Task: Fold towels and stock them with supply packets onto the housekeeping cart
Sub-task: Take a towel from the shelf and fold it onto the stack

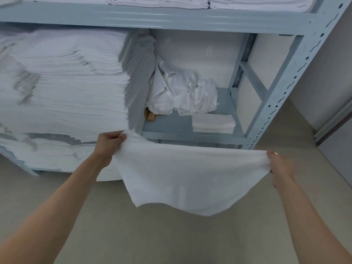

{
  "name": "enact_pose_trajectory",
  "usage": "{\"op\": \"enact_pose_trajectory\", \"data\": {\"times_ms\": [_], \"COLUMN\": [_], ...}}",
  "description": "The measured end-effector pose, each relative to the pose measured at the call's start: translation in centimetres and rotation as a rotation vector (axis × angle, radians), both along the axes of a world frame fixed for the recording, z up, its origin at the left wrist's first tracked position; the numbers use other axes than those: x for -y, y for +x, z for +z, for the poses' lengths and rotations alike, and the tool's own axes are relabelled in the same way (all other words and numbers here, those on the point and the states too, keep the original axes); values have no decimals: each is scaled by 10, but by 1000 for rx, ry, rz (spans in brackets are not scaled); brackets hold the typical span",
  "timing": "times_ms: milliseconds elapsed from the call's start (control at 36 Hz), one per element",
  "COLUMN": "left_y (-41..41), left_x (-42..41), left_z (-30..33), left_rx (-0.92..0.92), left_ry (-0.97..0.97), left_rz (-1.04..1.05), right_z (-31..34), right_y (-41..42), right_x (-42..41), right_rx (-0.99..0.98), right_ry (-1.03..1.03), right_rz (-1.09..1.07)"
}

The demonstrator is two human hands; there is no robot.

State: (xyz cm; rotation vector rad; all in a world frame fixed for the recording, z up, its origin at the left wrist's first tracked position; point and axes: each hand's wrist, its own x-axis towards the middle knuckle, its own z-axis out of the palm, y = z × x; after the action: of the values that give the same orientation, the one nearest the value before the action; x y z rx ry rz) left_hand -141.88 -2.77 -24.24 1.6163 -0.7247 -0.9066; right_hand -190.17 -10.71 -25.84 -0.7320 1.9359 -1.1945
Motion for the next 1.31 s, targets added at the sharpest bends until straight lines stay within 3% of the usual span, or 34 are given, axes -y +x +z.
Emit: {"op": "enact_pose_trajectory", "data": {"times_ms": [222,417,528,639,778,889,1083,1167,1306], "left_y": [-5,-9,-14,-20,-26,-25,-21,-13,0], "left_x": [8,6,1,0,3,3,2,5,8], "left_z": [12,18,26,27,21,18,14,7,1], "left_rx": [235,130,83,314,688,866,829,830,684], "left_ry": [88,91,139,227,208,183,105,98,134], "left_rz": [131,36,-149,-330,-379,-429,-333,-267,-202], "right_z": [0,-7,-7,-2,1,-4,-7,-6,-8], "right_y": [1,-10,-16,-14,-8,-10,-11,-12,-7], "right_x": [1,8,9,11,15,15,3,-1,0], "right_rx": [-207,-321,-382,-342,-274,-212,-67,-159,-397], "right_ry": [-35,-20,29,81,61,46,17,60,41], "right_rz": [13,54,125,161,196,221,465,651,805]}}
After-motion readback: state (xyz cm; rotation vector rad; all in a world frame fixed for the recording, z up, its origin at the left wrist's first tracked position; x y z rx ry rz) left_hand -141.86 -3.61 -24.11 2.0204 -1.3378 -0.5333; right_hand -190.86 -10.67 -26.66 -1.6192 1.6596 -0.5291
